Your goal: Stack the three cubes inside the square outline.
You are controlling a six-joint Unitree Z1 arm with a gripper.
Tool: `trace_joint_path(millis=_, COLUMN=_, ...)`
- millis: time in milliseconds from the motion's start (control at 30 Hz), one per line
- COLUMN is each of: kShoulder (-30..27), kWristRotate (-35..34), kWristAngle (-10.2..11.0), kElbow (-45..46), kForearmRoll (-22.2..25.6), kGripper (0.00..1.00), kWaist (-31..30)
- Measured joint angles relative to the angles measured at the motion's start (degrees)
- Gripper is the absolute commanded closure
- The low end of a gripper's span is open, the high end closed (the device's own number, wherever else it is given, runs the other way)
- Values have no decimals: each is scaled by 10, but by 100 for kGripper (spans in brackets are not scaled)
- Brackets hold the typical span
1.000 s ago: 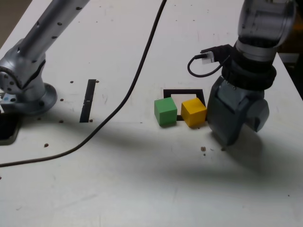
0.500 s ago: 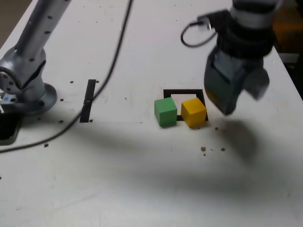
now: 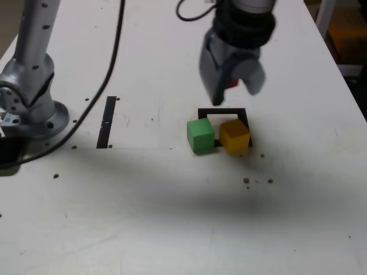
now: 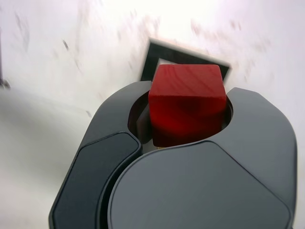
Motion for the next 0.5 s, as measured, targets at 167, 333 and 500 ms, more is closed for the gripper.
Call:
trace_joint_path(millis=167, kShoulder=-12, kWristRotate=17, kWristAngle=19, kElbow=49, kForearmRoll=-18, kGripper=79, kWaist=1)
trace_joint_path(millis=333, kShoulder=-17, kWristRotate=31, kWristAngle=36, kElbow=97, kForearmRoll=-39, kGripper=79, kWaist=5)
trace_joint_path(millis=500, kShoulder=-20, kWristRotate=38, kWristAngle=35, kElbow=135, kForearmRoll=-66, kGripper=79, kWaist=6)
